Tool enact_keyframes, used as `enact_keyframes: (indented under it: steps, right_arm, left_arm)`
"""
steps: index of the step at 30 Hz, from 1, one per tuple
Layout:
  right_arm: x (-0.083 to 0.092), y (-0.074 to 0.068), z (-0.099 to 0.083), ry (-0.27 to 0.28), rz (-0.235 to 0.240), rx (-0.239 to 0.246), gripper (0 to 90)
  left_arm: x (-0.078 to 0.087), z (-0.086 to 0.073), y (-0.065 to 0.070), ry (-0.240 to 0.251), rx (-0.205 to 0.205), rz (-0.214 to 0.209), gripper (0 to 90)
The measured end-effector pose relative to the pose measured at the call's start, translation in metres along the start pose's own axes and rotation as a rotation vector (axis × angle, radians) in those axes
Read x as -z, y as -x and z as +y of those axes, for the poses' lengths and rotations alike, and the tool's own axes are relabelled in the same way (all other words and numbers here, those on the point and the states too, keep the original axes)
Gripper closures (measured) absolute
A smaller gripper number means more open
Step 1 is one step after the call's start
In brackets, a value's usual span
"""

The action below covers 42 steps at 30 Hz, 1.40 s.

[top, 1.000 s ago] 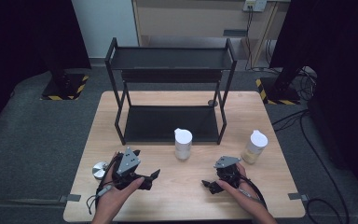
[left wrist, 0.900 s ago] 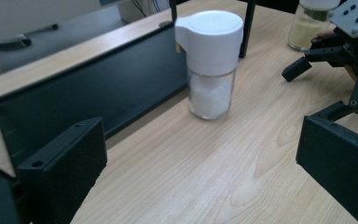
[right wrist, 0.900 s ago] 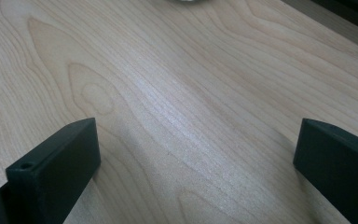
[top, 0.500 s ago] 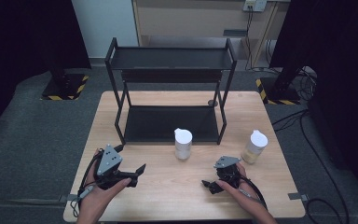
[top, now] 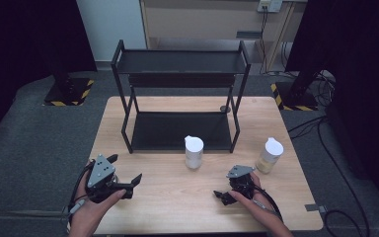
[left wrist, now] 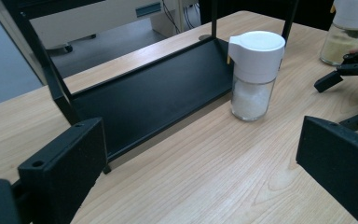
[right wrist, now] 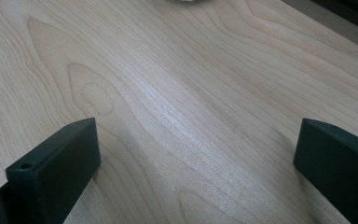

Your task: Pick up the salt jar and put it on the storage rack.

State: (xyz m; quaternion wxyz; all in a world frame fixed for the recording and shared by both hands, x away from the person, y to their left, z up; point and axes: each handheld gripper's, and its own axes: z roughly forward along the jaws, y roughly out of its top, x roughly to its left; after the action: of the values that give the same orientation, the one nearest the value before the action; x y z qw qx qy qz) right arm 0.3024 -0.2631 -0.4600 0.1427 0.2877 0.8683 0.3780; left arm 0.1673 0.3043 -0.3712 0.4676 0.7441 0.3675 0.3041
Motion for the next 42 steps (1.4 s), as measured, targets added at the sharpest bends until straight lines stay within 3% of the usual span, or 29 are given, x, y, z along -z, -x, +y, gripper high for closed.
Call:
enact_keyframes:
  steps: [17,24,42]
  right_arm:
    - [0.000,0.000,0.000,0.000,0.000,0.000,1.1]
    - [0.000,0.000,0.000,0.000,0.000,0.000,1.1]
    - [0.000,0.000,0.000,0.000,0.000,0.000,1.1]
  left_arm:
    - [0.018,-0.018,-0.004,-0.012,0.017,0.065,0.3]
    - [0.020,-0.021,-0.009,-0.024,0.021,0.073,0.2]
    - [0.007,-0.034,-0.015,-0.146,0.035,0.086,0.5]
